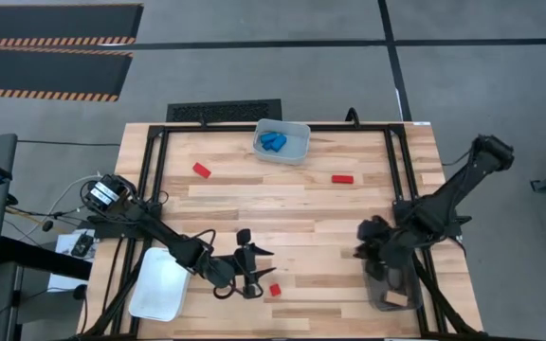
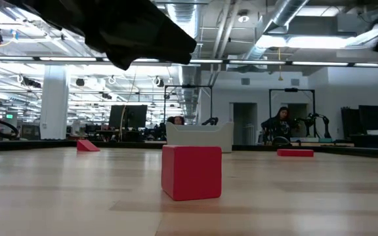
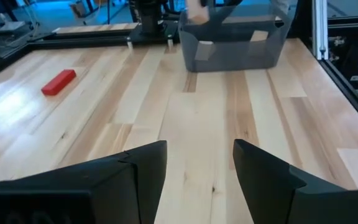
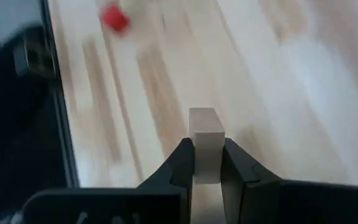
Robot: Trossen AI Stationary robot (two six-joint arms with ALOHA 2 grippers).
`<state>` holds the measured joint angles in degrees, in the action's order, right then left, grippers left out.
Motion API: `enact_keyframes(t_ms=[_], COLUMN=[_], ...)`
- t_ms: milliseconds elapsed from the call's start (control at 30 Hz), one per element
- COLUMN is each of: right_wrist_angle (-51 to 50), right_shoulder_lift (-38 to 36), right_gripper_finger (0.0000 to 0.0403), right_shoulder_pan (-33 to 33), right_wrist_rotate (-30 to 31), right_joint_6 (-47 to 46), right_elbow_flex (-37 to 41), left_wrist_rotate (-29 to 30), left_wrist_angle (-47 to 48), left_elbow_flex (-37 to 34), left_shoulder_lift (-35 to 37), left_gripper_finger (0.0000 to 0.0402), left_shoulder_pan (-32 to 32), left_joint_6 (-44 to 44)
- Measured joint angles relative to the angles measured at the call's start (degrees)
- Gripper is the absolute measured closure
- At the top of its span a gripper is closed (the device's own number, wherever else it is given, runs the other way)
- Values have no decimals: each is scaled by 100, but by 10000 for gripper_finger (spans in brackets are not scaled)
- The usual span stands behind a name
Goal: Sort & place blocks by color
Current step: Put the brown square block into the transparent black bin, then put the red rectangle block into the white bin
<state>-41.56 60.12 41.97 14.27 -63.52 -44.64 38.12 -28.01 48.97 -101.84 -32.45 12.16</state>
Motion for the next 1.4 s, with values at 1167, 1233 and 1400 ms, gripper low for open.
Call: enact_keyframes(t_ms=[1167, 1233, 1400], right_wrist_angle=[-1029, -1040, -1018], right_shoulder_lift=[1718, 1702, 1700], right_gripper_finger=[274, 264, 243], right_shoulder_pan=[597, 550, 380], right_wrist_rotate=[-3253, -3251, -3209], right_joint_6=[-1761, -1744, -1429], right_elbow_flex=[2, 2, 2], left_wrist_rotate=[269, 212, 264], left_wrist_angle=[474, 472, 442], left_elbow_flex=[0, 0, 0], left_shoulder_lift=[0, 0, 0], left_gripper_finger=[225, 225, 225], left_shoulder_pan=[42, 42, 69], left_joint_6=[667, 637, 474])
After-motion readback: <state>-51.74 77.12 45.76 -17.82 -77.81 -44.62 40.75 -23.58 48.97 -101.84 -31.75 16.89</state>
